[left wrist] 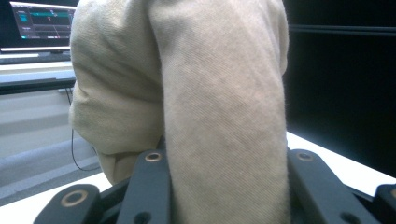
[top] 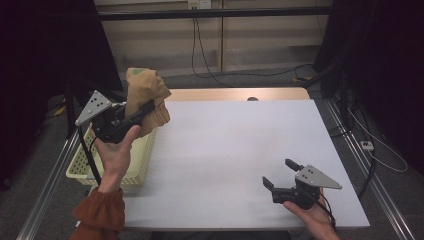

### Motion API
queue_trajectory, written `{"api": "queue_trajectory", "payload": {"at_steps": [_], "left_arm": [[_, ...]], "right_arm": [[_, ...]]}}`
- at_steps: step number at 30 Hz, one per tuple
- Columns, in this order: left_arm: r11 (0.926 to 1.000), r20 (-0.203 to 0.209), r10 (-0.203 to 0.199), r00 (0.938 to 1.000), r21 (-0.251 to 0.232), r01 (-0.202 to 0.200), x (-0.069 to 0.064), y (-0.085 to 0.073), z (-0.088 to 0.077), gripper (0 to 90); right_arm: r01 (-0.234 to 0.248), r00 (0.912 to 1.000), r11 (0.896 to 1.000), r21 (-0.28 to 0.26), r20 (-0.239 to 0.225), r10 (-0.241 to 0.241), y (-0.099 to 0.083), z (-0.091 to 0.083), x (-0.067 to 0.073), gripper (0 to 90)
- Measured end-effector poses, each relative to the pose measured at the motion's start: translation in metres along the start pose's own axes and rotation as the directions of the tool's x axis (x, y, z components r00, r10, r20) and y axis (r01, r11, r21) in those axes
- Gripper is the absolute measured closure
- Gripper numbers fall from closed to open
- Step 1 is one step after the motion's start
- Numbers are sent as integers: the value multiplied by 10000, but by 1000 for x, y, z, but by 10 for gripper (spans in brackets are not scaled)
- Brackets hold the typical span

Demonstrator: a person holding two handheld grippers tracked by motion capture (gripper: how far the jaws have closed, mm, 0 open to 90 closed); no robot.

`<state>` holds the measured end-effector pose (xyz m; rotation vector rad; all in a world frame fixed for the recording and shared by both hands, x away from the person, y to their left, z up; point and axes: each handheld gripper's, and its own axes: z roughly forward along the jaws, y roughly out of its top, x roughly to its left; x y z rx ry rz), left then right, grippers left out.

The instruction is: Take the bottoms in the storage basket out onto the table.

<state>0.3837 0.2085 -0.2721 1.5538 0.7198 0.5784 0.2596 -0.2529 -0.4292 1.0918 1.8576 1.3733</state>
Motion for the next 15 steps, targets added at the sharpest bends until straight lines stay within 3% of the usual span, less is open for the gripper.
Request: {"api": "queue_trajectory", "payload": {"at_steps": [9, 15], "left_arm": [[9999, 240, -101, 9997, 15, 100, -9, 3, 12, 656], [10000, 502, 36, 9987, 70, -39, -18, 6, 21, 656]], "right_arm": [[-11, 10000, 10000, 2, -7, 11, 0, 0, -1, 43], [-1, 10000, 10000, 12, -2, 1, 0, 0, -1, 43]]}}
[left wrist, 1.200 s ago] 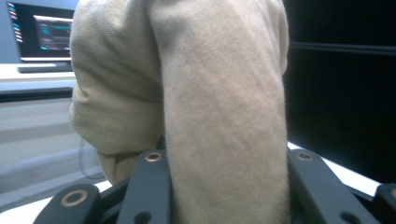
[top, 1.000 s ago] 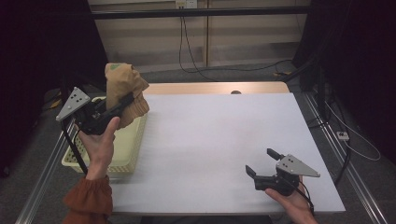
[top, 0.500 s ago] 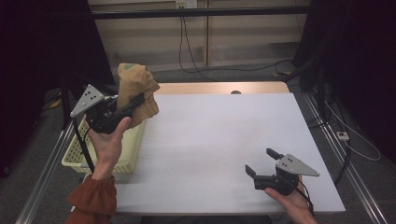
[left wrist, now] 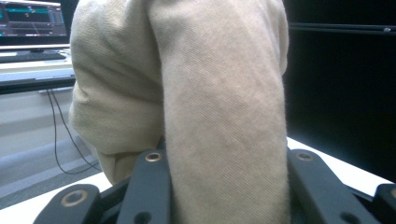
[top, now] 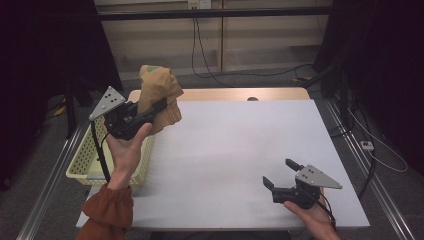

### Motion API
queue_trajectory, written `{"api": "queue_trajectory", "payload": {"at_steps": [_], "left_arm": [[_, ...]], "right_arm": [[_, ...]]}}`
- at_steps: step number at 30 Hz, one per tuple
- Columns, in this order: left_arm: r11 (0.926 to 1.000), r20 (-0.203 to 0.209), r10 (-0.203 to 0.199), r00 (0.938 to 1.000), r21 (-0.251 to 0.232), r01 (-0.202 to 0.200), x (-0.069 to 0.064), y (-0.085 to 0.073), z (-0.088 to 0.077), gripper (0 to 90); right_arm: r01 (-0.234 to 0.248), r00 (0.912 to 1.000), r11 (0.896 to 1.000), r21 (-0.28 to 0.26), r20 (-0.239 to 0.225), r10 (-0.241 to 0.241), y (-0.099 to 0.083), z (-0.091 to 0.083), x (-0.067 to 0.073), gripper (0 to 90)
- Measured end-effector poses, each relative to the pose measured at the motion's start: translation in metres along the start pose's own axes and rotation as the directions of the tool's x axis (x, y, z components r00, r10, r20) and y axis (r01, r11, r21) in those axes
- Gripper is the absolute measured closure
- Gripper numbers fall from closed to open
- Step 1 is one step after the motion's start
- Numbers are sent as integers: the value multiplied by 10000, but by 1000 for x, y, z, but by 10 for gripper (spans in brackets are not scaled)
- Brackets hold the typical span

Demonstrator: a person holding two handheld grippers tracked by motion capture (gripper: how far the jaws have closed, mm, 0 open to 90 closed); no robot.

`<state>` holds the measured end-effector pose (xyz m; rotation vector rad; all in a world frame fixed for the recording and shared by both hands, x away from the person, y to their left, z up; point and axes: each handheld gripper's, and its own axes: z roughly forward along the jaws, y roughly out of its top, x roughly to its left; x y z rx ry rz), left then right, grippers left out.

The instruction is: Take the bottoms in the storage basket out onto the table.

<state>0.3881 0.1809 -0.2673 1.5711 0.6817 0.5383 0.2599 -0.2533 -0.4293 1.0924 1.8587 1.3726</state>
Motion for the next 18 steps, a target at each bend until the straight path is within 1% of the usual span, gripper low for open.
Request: {"api": "queue_trajectory", "payload": {"at_steps": [6, 11, 16, 18], "left_arm": [[10000, 225, 25, 9997, -58, -24, -5, 4, 9, 656], [10000, 400, -27, 9992, 3, 27, -7, 5, 17, 656], [9999, 469, 17, 9989, 142, -24, -11, 7, 24, 656], [10000, 530, -22, 9986, 74, 18, -12, 9, 25, 656]], "right_arm": [[13, 10000, 10000, -4, -29, -13, 0, 0, 0, 44], [18, 10000, 10000, 8, 28, -18, 0, 0, 0, 43], [19, 10000, 10000, 40, 29, -20, -1, 0, 0, 44], [17, 10000, 10000, 48, 58, -18, -1, 0, 0, 44]]}}
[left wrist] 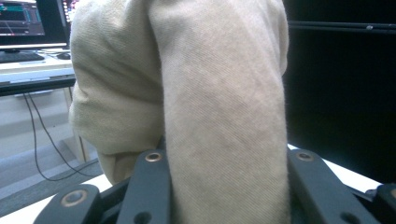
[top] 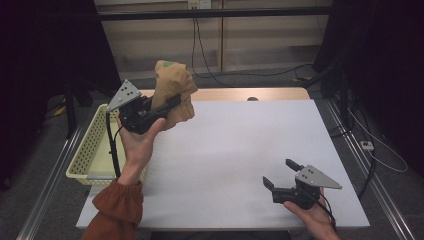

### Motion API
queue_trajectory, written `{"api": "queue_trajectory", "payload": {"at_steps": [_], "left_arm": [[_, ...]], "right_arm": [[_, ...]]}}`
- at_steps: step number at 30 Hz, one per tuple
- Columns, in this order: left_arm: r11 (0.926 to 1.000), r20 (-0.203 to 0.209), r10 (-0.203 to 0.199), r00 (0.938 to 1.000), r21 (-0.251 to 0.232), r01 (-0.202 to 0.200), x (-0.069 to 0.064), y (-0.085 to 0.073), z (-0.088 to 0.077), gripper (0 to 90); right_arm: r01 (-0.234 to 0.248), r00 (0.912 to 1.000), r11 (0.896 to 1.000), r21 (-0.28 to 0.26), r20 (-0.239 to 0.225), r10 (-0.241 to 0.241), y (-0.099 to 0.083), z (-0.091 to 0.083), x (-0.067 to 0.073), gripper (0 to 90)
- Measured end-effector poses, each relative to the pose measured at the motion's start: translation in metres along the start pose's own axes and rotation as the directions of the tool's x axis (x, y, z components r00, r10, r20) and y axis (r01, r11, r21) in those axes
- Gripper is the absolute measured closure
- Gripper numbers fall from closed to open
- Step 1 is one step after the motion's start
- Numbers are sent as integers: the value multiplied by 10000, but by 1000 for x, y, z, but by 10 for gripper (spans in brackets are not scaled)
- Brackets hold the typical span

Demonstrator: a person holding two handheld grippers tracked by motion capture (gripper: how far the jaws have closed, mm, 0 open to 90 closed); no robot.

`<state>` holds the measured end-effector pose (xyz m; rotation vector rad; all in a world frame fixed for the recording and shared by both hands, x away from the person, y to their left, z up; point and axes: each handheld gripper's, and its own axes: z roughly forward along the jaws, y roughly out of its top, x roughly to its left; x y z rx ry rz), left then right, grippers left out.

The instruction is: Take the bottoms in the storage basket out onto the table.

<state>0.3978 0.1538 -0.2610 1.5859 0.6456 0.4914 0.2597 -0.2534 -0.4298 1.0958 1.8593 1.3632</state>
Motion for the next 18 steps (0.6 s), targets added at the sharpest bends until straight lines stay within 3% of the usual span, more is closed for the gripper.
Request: {"api": "queue_trajectory", "payload": {"at_steps": [4, 8, 12, 13, 18], "left_arm": [[9999, 139, 33, 9999, -107, -31, -3, 3, 4, 656], [9998, 103, 157, 9998, 76, -157, -7, 2, 10, 656], [9999, 273, 12, 9996, 172, -16, -9, -2, 16, 656], [9997, 334, -197, 9992, 140, 193, -10, -4, 18, 656], [9985, 398, -128, 9991, 532, 107, -11, -12, 23, 656]], "right_arm": [[-3, 10000, 10000, -9, 1, 3, 0, 0, 0, 44], [-15, 10000, 10000, -5, -23, 15, 0, 0, 0, 44], [-29, 10000, 10000, 5, -34, 29, 0, 0, 0, 44], [-37, 10000, 10000, 4, -38, 37, 0, 0, 0, 44], [-25, 10000, 10000, 5, -87, 26, 0, 0, 1, 44]]}}
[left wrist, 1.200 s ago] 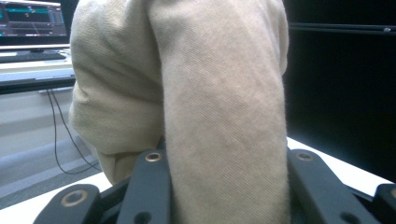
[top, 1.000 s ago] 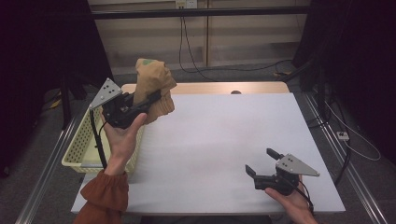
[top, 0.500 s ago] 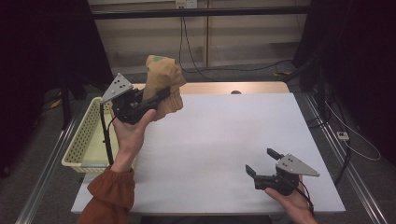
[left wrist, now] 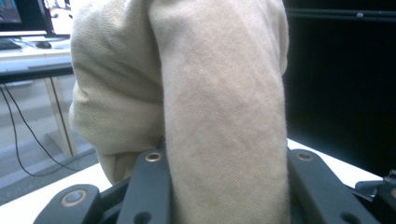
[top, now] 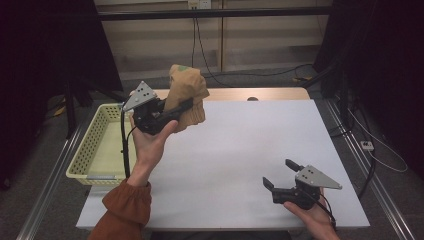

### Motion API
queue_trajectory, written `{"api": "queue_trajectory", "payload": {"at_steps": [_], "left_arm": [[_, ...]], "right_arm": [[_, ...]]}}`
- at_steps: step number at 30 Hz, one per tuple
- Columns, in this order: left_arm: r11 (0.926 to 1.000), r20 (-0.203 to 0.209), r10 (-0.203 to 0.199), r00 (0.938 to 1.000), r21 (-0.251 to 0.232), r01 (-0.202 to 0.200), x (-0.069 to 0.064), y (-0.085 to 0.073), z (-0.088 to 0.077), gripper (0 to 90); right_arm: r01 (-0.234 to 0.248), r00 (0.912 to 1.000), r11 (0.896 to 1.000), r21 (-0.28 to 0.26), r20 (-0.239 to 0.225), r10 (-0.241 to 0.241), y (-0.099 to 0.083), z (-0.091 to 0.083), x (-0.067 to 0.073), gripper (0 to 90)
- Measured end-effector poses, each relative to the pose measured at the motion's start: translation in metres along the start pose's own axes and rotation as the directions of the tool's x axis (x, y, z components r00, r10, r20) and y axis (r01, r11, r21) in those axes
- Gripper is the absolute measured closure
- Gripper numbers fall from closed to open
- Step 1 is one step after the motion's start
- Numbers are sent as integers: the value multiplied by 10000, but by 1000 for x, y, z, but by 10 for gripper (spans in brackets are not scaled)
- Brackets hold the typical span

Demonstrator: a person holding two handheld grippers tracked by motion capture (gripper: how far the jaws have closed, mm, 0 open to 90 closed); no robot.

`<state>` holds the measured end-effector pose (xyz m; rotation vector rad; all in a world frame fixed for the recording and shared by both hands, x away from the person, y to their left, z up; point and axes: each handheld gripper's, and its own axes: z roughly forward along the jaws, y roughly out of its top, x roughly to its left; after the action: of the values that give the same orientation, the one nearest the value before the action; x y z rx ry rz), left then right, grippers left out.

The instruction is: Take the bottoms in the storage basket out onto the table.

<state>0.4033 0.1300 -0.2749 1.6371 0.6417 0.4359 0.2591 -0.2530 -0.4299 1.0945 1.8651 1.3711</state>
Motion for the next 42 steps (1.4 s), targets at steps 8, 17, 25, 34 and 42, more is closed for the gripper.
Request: {"api": "queue_trajectory", "payload": {"at_steps": [8, 17, 25, 34, 42], "left_arm": [[9993, 124, -55, 9999, 377, 50, 0, -8, 13, 656], [9973, 239, 7, 9997, 731, -24, -2, -14, 24, 656], [9935, 286, 49, 9996, 1134, -81, -4, -21, 38, 655], [9888, 315, 65, 9995, 1491, -111, -6, -30, 46, 655], [9839, 507, 162, 9986, 1771, -249, -13, -35, 53, 655]], "right_arm": [[-22, 10000, 10000, -1, -62, 22, 0, 0, 0, 44], [-19, 10000, 10000, 25, -35, 19, 0, 0, 0, 44], [-17, 10000, 10000, 16, -87, 17, 0, 1, 0, 44], [43, 10000, 10000, 1, -85, -43, 0, 0, 0, 44], [39, 9999, 10000, 7, -102, -39, 0, 0, 0, 44]]}}
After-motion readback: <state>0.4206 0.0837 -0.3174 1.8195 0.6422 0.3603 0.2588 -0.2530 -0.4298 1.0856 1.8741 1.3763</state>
